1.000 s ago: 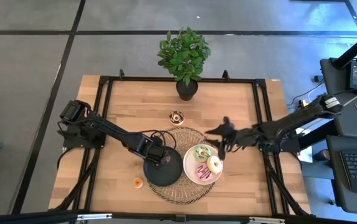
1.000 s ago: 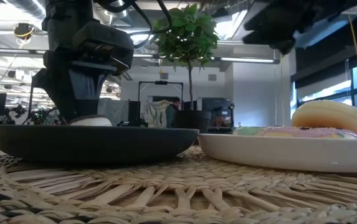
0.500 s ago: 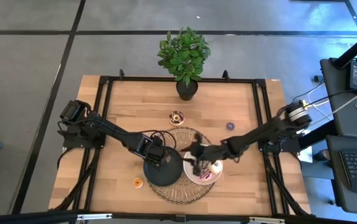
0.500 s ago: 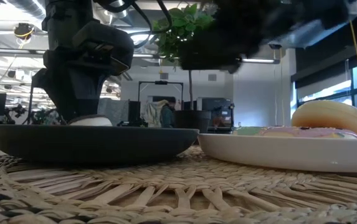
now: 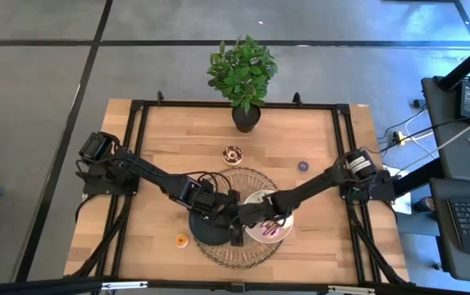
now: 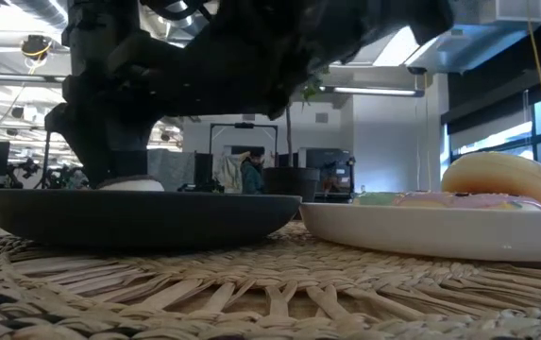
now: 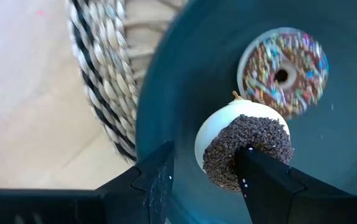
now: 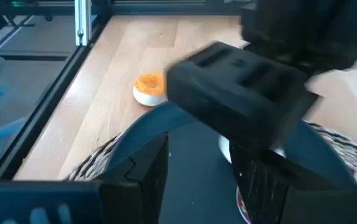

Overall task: Pick & Place donuts
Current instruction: Put the small black donut on the black plate

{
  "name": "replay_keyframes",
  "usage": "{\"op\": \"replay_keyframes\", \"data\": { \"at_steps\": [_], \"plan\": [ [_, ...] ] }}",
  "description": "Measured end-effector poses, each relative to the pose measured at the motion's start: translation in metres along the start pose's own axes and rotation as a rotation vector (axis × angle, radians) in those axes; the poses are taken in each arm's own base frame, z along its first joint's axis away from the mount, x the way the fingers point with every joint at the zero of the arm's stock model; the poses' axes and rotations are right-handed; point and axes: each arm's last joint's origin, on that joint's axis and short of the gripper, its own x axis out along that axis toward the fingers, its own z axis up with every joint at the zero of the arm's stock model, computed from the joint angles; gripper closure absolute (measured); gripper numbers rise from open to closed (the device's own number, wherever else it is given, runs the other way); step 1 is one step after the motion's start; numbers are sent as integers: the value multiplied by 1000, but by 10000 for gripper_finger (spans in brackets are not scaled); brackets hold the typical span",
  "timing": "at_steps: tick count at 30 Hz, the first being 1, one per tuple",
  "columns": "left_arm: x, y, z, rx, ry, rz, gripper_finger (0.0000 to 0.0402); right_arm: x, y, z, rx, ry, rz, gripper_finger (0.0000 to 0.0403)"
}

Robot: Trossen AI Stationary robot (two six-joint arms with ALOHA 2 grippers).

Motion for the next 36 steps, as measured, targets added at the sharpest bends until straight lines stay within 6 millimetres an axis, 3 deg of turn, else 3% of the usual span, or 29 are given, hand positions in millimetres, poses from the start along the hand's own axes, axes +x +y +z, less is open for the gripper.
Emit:
{"op": "replay_keyframes", "data": {
  "at_steps": [12, 36],
  "plan": [
    [0, -1, 1, -8, -20, -1, 238, 35, 3, -20, 30, 73, -43, 231],
    [0, -1, 1, -21, -10, -8, 238, 38, -10, -17, 47, 35, -158, 231]
  ]
}}
